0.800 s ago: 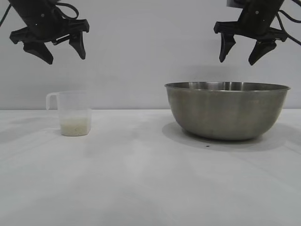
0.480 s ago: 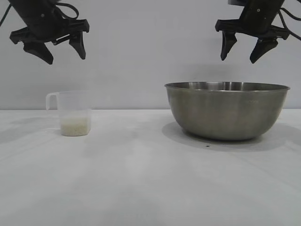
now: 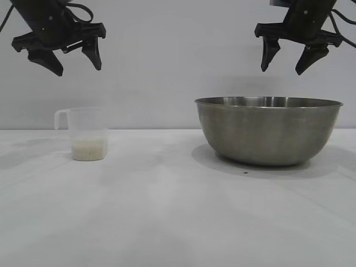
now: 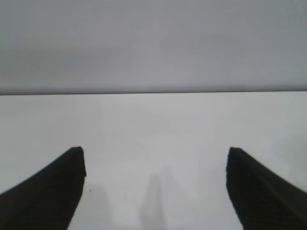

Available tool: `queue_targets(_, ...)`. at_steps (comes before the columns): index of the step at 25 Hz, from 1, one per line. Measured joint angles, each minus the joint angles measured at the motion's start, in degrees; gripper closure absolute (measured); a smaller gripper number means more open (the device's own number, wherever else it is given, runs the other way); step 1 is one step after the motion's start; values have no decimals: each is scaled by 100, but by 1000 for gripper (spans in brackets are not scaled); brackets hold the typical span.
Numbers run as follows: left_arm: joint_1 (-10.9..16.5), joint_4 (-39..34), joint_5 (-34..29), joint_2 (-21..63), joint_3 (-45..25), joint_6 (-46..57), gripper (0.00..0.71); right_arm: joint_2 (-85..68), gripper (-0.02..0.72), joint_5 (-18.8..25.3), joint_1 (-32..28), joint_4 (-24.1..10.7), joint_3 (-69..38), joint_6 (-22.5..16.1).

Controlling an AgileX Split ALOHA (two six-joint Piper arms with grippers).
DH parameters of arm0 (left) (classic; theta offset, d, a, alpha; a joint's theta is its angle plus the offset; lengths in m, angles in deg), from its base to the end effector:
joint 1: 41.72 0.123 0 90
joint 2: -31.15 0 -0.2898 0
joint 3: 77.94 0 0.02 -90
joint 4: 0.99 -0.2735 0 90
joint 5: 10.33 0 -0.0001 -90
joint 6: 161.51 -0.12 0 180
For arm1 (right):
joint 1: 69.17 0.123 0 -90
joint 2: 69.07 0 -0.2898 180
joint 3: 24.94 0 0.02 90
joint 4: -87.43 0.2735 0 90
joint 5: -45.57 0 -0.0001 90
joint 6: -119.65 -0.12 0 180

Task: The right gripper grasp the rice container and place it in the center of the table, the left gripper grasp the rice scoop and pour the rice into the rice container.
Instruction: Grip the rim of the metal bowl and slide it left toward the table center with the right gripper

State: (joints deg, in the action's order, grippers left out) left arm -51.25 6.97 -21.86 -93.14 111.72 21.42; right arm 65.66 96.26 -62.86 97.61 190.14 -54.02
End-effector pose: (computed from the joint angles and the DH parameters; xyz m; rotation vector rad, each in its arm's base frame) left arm 0.5095 -0.0889 0.1960 -0.0076 2.2091 -0.2279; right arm 0.5314 0.0753 0.1999 -0.1886 2.6100 0.2192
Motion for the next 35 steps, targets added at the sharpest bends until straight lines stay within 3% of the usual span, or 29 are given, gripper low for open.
queue_targets(5,0,0,0,0,0,0,176,-289,153,660,0,-240,0,13)
queue_targets(11,0,0,-3,0,0,0,176,-573,153,1835,-11,-313,11,13)
queue_targets(13,0,0,-13,0,0,0,176,-573,153,1974,-11,-324,11,13)
queue_targets(15,0,0,-13,0,0,0,176,-573,153,2009,-11,-324,11,-11)
queue_targets(18,0,0,-13,0,0,0,176,-573,257,2009,-11,-324,-118,-46)
queue_targets(35,0,0,-84,0,0,0,176,102,250,1987,-11,-382,-508,-92)
